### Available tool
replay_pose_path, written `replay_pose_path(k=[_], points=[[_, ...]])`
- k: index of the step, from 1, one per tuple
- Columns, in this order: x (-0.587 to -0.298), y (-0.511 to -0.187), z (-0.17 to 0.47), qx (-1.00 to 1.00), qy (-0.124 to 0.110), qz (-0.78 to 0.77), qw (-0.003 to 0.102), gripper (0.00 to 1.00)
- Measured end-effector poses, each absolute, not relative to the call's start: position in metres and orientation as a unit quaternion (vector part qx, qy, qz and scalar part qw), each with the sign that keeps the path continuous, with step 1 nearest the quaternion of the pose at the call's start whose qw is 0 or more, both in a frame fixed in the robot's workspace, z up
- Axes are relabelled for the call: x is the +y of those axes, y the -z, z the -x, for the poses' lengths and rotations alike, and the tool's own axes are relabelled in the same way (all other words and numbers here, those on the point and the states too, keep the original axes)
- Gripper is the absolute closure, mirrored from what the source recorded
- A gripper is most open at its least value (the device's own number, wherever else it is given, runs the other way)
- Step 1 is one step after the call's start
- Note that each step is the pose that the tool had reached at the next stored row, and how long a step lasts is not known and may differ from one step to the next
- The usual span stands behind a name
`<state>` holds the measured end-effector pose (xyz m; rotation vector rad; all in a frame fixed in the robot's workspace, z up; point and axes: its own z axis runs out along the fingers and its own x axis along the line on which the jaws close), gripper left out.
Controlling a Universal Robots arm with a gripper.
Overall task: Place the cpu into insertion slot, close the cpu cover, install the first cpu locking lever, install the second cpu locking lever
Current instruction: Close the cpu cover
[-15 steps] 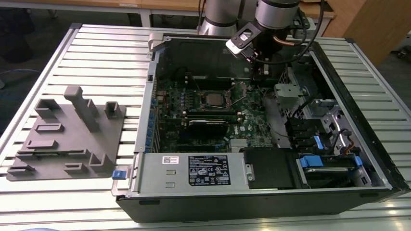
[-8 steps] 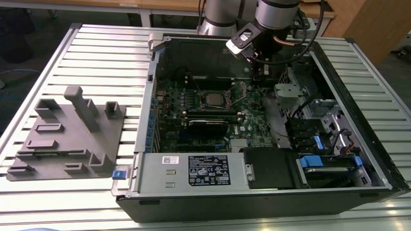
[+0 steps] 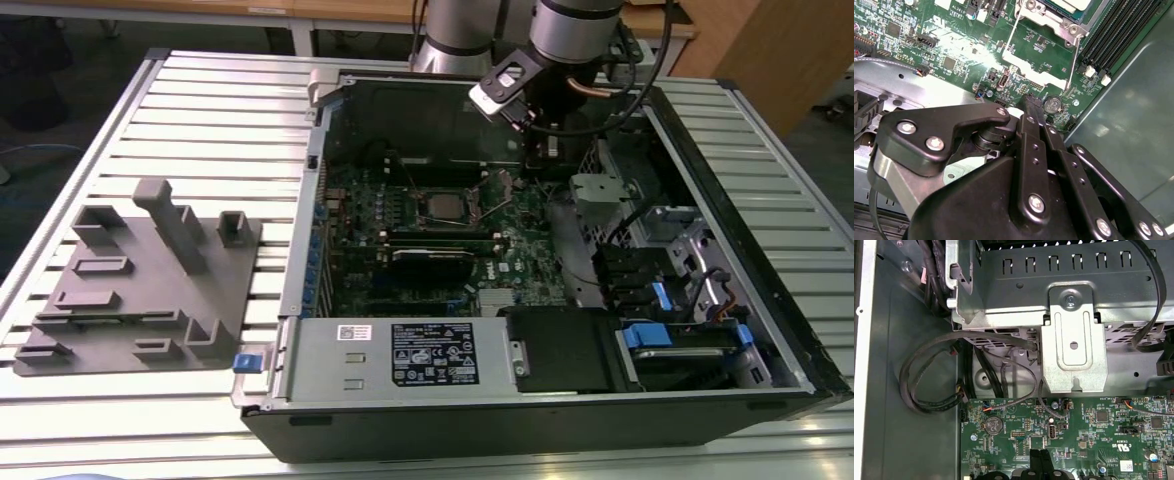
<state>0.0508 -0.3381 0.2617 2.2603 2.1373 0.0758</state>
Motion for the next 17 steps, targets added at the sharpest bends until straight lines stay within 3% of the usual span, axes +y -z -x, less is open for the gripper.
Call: replay_pose_path(k=[7, 17], points=[[-0.3381, -0.2617, -0.0508, 0.687, -0.018, -0.727, 0.009, 0.89], [-0.3381, -0.2603, -0.0508, 0.687, -0.018, -0.726, 0.009, 0.89]])
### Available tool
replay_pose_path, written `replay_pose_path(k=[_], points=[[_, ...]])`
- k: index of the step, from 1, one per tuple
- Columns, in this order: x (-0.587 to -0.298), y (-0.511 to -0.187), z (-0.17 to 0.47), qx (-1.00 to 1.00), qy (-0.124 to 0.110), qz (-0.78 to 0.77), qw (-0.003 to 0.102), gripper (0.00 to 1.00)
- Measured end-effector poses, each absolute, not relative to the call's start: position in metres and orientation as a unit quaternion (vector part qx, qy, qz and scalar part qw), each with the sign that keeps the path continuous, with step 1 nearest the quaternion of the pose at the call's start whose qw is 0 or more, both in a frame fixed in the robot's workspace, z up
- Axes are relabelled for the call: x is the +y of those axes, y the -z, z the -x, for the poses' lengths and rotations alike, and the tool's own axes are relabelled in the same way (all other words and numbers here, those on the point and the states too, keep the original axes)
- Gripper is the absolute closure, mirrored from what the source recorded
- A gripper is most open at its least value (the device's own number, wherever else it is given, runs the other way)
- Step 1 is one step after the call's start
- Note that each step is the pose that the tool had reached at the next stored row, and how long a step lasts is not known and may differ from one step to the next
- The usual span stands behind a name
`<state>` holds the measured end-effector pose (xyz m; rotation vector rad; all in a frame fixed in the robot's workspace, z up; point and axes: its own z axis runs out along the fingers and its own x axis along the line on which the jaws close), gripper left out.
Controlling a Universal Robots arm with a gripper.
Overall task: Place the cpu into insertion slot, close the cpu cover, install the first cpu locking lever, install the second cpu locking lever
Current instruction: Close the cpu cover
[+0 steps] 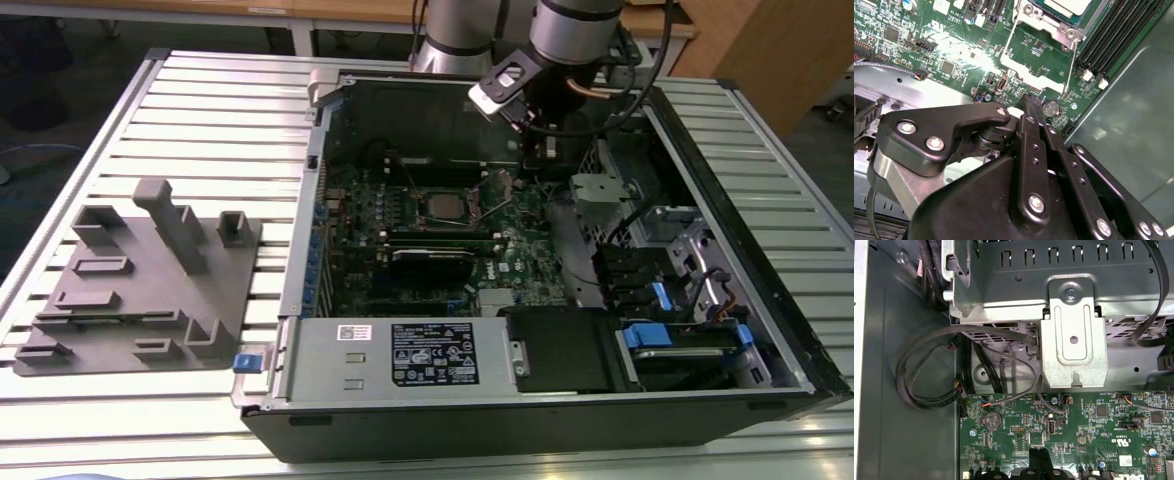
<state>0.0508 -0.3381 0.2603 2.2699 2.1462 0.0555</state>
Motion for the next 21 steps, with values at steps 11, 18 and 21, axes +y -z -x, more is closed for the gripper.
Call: replay_pose_path(k=[11, 18, 21], points=[[-0.338, -0.252, -0.052, 0.687, -0.011, -0.726, 0.016, 0.89], [-0.338, -0.251, -0.052, 0.687, -0.011, -0.726, 0.016, 0.89], [-0.338, -0.249, -0.052, 0.687, -0.011, -0.726, 0.016, 0.89]])
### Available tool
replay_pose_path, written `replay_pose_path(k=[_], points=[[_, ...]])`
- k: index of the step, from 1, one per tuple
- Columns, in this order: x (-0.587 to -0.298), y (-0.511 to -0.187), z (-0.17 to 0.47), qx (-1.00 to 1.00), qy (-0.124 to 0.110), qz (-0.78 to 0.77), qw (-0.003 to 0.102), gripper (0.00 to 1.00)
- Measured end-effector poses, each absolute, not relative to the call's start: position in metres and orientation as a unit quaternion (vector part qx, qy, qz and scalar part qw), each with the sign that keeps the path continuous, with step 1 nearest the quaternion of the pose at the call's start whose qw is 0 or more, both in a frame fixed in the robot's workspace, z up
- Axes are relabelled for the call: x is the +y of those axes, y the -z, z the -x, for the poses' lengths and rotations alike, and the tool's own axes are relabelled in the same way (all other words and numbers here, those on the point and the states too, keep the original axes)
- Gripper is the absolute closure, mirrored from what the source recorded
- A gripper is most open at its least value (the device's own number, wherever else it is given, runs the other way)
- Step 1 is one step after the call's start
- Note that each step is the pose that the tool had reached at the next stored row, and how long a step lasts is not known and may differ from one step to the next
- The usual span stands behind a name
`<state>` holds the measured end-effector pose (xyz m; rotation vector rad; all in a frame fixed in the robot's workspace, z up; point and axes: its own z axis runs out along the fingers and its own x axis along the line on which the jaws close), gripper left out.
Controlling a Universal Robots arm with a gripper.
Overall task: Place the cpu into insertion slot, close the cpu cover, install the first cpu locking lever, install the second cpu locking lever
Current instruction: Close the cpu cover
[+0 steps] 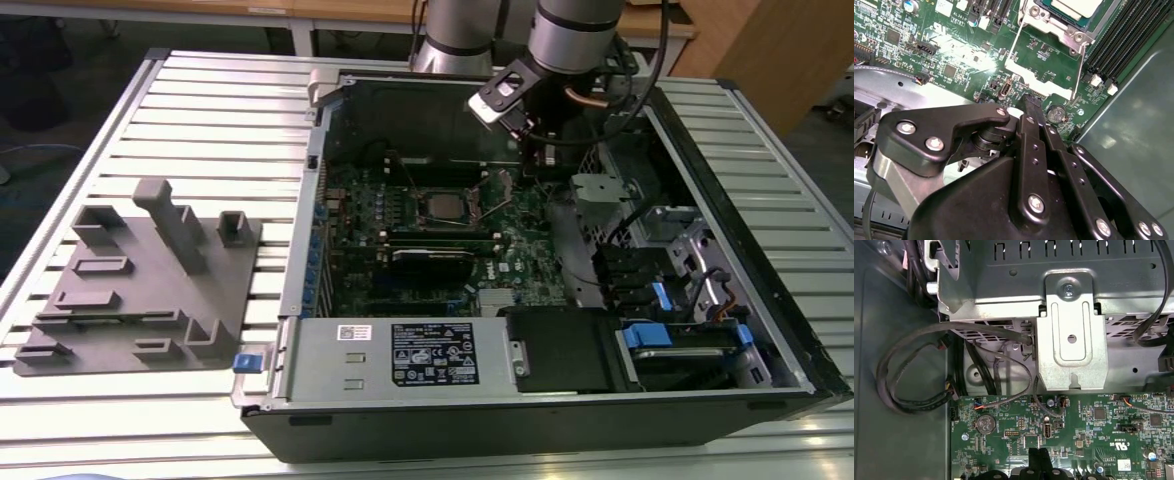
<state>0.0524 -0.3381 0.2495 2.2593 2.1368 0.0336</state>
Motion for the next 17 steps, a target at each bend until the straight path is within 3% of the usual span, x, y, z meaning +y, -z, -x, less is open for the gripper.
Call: replay_pose_path(k=[17], points=[[-0.338, -0.243, -0.038, 0.687, -0.014, -0.726, 0.019, 0.89]])
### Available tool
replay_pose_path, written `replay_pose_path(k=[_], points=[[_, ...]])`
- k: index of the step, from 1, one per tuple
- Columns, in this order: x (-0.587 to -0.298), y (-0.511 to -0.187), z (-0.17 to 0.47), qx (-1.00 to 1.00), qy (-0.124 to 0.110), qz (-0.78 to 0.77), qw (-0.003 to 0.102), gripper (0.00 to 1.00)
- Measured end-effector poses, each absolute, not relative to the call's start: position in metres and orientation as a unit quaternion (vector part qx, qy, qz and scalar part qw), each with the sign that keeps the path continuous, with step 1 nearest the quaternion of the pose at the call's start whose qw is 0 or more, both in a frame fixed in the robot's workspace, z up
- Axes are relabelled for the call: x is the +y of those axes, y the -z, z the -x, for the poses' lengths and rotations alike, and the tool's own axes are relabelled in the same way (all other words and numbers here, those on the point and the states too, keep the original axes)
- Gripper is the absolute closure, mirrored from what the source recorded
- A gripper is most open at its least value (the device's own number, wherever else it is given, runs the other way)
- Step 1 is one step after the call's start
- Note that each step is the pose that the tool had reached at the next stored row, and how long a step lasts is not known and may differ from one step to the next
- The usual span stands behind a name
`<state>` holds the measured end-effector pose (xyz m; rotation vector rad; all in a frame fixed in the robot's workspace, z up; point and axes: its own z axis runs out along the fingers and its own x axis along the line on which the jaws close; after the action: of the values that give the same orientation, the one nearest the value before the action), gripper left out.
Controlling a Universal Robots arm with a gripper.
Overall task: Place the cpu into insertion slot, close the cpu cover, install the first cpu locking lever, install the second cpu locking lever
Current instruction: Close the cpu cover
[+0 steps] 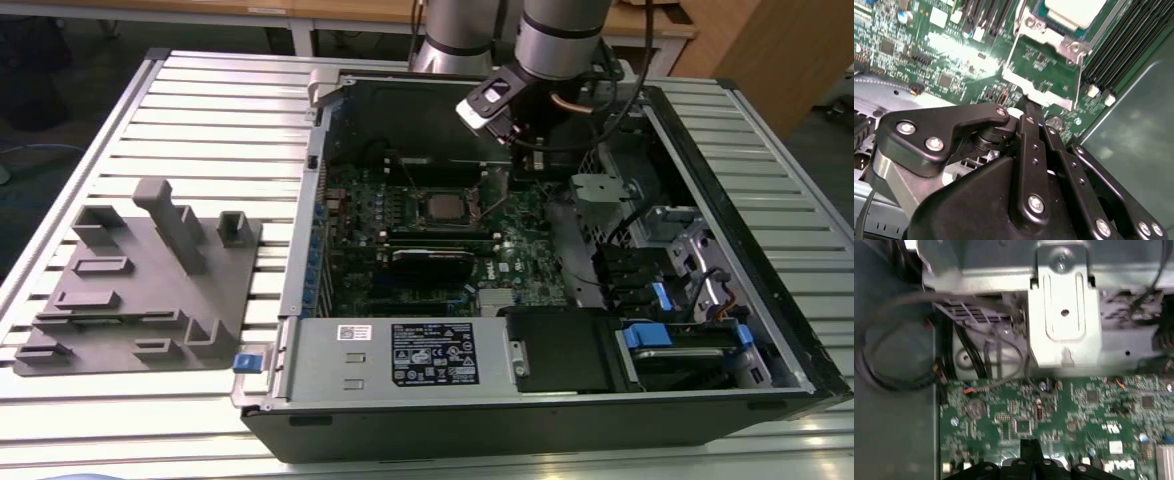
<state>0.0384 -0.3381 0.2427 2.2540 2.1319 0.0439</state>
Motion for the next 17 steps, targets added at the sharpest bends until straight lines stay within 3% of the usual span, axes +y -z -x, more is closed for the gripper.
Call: replay_pose_path(k=[9, 17], points=[[-0.338, -0.243, -0.007, 0.686, -0.027, -0.726, 0.031, 0.89], [-0.338, -0.242, 0.008, 0.686, -0.028, -0.726, 0.032, 0.89]])
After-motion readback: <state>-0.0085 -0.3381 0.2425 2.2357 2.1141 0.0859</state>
